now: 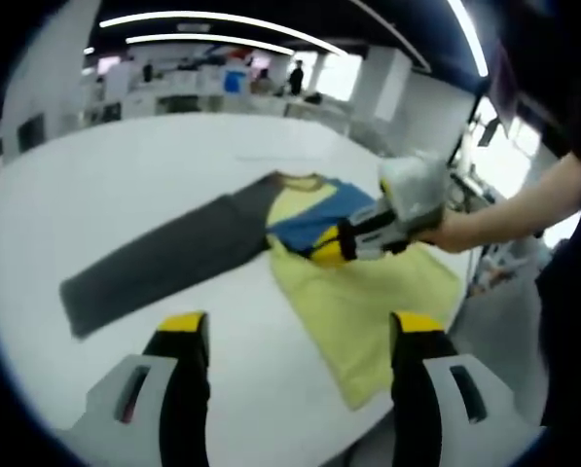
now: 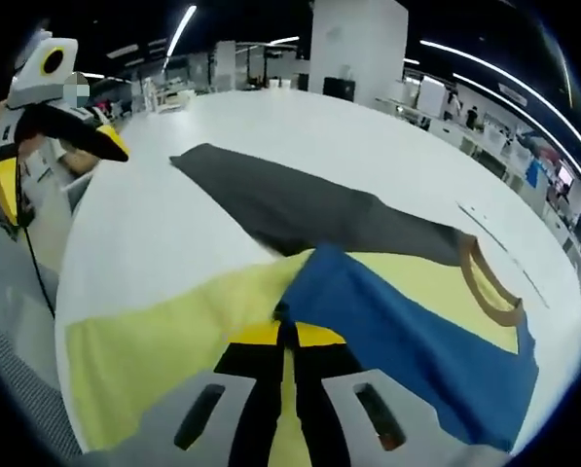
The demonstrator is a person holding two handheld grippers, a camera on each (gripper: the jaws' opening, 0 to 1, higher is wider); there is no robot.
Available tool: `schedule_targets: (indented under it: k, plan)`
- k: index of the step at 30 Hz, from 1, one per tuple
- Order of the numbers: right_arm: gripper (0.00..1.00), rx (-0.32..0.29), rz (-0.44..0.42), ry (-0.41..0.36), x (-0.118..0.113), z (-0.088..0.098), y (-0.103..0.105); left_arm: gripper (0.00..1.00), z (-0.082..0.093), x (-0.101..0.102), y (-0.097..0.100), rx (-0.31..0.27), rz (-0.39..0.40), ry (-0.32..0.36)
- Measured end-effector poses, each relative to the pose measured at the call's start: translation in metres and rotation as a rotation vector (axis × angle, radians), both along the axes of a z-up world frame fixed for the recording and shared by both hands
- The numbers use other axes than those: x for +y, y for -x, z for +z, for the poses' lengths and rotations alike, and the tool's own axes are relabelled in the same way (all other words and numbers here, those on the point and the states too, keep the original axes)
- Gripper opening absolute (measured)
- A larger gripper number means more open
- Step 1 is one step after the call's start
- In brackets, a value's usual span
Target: Fold the garment on the visible template until the final outline fits inside the template.
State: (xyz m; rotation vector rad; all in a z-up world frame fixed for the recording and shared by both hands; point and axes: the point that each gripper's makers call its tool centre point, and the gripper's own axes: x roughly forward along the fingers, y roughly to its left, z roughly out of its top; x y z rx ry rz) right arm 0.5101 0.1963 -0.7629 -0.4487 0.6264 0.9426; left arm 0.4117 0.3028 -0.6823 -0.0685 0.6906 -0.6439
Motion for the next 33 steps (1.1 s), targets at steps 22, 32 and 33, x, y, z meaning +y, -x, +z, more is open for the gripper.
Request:
schedule_targets:
  k: [22,32,33]
  plan:
    - [0.01,0.063,0.050,-0.053,0.024,0.009,0.037,0.72,0.007,-0.005,0.003,-0.006,-0.020,0.003]
    - [0.19,0.048,0.050,-0.104,-0.009,0.041,0.049,0.72,0.026,-0.026,0.002,-0.040,-0.063,0.003]
    - [0.22,0.055,0.051,-0.115,-0.013,0.045,0.052,0.72,0.028,-0.028,0.002,-0.045,-0.070,0.000]
